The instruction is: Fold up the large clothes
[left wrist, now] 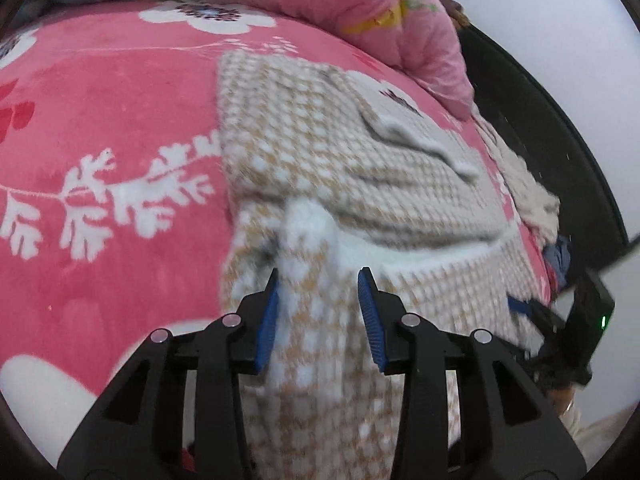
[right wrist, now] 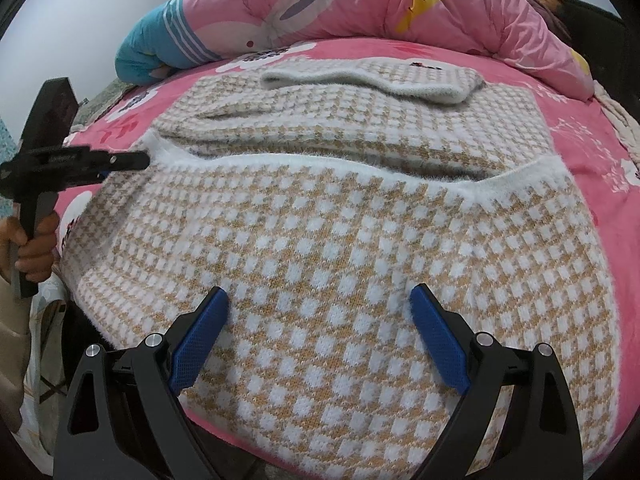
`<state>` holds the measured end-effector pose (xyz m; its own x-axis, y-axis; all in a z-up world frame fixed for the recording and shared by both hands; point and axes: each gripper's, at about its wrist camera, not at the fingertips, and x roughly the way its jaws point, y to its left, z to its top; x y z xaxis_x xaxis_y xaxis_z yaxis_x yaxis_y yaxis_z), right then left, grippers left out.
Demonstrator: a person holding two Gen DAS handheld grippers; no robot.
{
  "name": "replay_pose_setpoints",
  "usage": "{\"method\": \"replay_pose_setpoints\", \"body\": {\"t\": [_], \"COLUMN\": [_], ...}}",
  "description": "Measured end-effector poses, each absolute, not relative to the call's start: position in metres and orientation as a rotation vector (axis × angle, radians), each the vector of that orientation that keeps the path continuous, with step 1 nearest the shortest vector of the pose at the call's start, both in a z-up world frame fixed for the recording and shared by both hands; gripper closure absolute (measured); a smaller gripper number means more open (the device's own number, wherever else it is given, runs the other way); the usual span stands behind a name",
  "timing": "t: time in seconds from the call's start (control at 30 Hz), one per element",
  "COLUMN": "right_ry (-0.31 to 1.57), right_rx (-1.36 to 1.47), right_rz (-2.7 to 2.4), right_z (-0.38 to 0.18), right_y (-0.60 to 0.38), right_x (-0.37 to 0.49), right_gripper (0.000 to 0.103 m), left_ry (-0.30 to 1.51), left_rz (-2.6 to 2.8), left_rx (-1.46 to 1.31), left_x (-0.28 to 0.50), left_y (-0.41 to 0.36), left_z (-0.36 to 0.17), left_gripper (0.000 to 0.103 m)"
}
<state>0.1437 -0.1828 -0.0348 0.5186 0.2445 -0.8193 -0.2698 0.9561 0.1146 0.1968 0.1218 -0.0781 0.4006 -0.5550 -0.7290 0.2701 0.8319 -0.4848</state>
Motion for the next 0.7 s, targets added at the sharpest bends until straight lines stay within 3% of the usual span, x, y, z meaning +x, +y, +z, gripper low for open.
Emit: {"method": "replay_pose_setpoints", "body": {"t": [0.43, 0.6, 0.7], "right_ry": [0.978, 0.980, 0.980], "right_rx": [-0.030, -0.021, 0.006], "right_rz": [0.310, 0.318, 0.336], "right_z": [-0.035, -0.035, -0.028], "right_y": [-0.183, -0.185, -0.194], "right_x": [0.144, 0.143, 0.137], "right_gripper": [0.014, 0.014, 0.020], "left_ry": [1.012, 1.014, 0.987], "left_rz": [-0.454, -0.281, -0.228], "left_rx": [-0.122, 0.010, 0.034], "left_x": [0.171, 0.164, 0.158], "left_y": [0.093, 0.076, 0.072], "left_z": [-0.068, -0.076, -0.077], "left_gripper": [0.067, 0.063, 0.063]}}
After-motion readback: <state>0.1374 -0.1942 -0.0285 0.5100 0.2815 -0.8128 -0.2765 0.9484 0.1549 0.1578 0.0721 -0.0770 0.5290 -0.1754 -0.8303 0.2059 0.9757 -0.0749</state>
